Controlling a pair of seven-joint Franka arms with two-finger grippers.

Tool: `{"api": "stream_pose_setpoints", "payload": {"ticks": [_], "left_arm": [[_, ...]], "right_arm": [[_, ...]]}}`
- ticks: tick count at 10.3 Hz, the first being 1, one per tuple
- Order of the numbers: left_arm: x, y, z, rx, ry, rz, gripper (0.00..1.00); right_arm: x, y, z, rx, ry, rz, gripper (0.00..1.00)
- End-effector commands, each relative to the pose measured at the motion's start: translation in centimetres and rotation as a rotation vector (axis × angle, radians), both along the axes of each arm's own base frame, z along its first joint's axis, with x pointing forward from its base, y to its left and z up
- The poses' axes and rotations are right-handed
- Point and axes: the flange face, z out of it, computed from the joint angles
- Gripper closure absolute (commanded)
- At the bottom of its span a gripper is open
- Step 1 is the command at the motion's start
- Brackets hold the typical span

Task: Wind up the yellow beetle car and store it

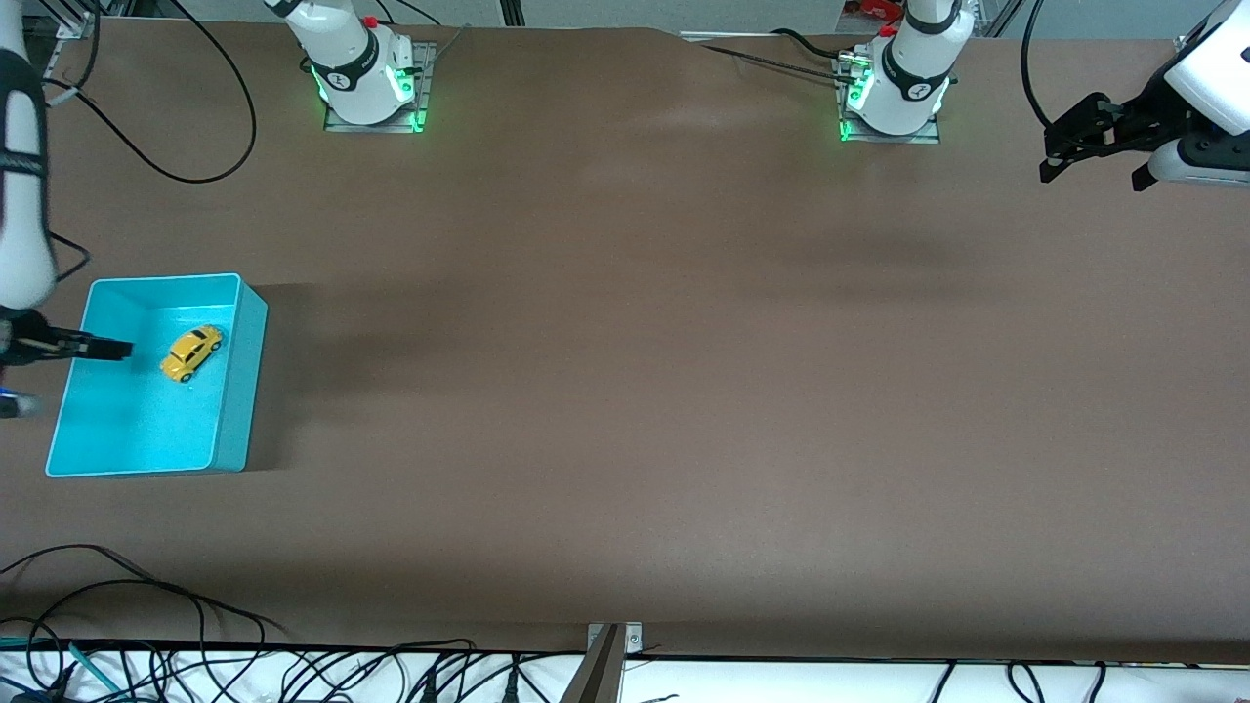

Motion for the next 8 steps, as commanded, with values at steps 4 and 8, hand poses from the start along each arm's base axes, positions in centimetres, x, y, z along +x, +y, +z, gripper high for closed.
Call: {"api": "stream_pose_setpoints", "payload": {"ticks": [4,8], "left_arm": [[0.1,-0.1,0.6,-0.014,0.007,0.004,0.0],[0.1,0.2,0.6,-0.014,0.007,0.01,0.0]], "right_arm": [[-1.7,11.2,14.7,0.025,-0.152,0.158,0.0],[-7.3,17.1,17.2,0.042,-0.195,0.1,0.0]]}}
